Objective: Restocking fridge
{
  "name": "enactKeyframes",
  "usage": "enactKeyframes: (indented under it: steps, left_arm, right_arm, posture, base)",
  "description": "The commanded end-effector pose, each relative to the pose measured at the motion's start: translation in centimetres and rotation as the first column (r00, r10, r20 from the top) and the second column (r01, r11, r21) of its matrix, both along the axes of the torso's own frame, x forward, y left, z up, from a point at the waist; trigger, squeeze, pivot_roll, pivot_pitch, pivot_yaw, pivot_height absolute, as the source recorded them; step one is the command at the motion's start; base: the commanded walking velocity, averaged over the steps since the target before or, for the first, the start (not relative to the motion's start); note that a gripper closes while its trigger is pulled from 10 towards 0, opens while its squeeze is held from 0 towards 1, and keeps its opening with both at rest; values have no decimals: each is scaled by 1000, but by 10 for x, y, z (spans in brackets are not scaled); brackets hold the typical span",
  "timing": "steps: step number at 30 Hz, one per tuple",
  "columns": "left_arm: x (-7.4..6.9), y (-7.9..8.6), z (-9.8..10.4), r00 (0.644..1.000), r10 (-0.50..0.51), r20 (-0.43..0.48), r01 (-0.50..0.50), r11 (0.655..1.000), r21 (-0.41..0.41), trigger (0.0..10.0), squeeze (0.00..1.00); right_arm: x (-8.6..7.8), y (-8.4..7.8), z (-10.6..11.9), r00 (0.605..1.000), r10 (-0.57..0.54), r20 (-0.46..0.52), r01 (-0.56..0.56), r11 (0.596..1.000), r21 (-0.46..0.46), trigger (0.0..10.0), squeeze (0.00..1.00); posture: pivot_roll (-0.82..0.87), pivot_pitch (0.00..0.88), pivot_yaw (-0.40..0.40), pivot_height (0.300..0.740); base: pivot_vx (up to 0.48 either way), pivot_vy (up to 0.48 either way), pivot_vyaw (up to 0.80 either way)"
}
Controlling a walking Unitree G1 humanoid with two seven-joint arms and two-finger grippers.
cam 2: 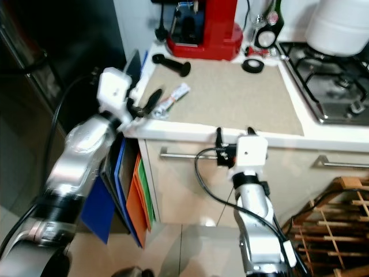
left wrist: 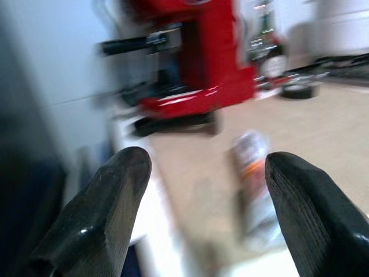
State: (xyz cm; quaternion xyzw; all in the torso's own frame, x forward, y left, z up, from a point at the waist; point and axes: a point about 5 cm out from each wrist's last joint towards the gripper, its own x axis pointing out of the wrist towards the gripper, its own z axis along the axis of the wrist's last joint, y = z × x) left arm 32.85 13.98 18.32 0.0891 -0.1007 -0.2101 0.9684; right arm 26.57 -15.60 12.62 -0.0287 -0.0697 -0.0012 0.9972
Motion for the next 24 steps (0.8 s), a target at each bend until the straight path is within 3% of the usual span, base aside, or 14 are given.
enactKeyframes:
  steps: [1,3,4,6,7,8,9,11,15,21,24]
  left_arm:
    - [-11,2,5,999,-20,39,19,999,27,10000,0]
    - [-39,10,-9,998,-38,45,35,998,54,10000,0]
    - [-51,16,-26,1000,-14,-1,14,998,63,10000,0]
    - [-66,23,-49,996,26,-88,-21,998,60,10000,0]
    - [-66,23,-49,996,26,-88,-21,998,60,10000,0]
    - [-76,21,-76,978,71,-196,-62,997,51,10000,0]
    - [-79,18,-84,970,78,-228,-68,996,50,10000,0]
    - [-78,15,-89,967,94,-237,-82,995,58,10000,0]
    - [-59,4,-82,965,133,-225,-128,991,34,10000,0]
    - [-57,-3,-73,974,92,-208,-92,996,6,10000,0]
    - [-49,-8,-70,977,89,-195,-90,996,2,10000,0]
  right_arm:
    - [3,0,1,1000,6,2,-6,1000,7,10000,0]
    - [4,-4,2,1000,-7,4,7,1000,2,10000,0]
    - [4,-6,2,1000,-12,6,12,1000,-3,10000,0]
    - [3,-8,2,1000,-16,9,16,1000,-10,10000,0]
    - [3,-8,2,1000,-16,9,16,1000,-10,10000,0]
    - [1,-5,0,1000,-6,3,6,1000,-16,10000,0]
    - [0,-4,-1,1000,0,0,0,1000,-17,10000,0]
    - [1,-2,-3,1000,9,-6,-9,1000,-14,10000,0]
    - [3,5,-11,999,18,-38,-17,1000,14,10000,0]
    - [1,1,-12,999,-4,-43,5,1000,12,10000,0]
    - [3,-1,-12,999,-10,-41,10,1000,5,10000,0]
  posture:
    - [122,15,19,740]
    - [128,12,11,740]
    - [130,7,8,740]
    - [127,5,6,740]
    - [127,5,6,740]
    - [126,6,0,740]
    - [126,6,0,740]
    - [131,8,-1,740]
    - [118,12,-1,740]
    - [98,12,10,740]
    - [88,10,13,740]
  base:
    - [0,0,0]
    - [0,0,0]
    - [0,0,0]
    - [0,0,0]
    - [0,0,0]
    - [0,0,0]
    - [0,0,0]
    - [0,0,0]
    - [0,0,0]
    - [0,0,0]
    - [0,0,0]
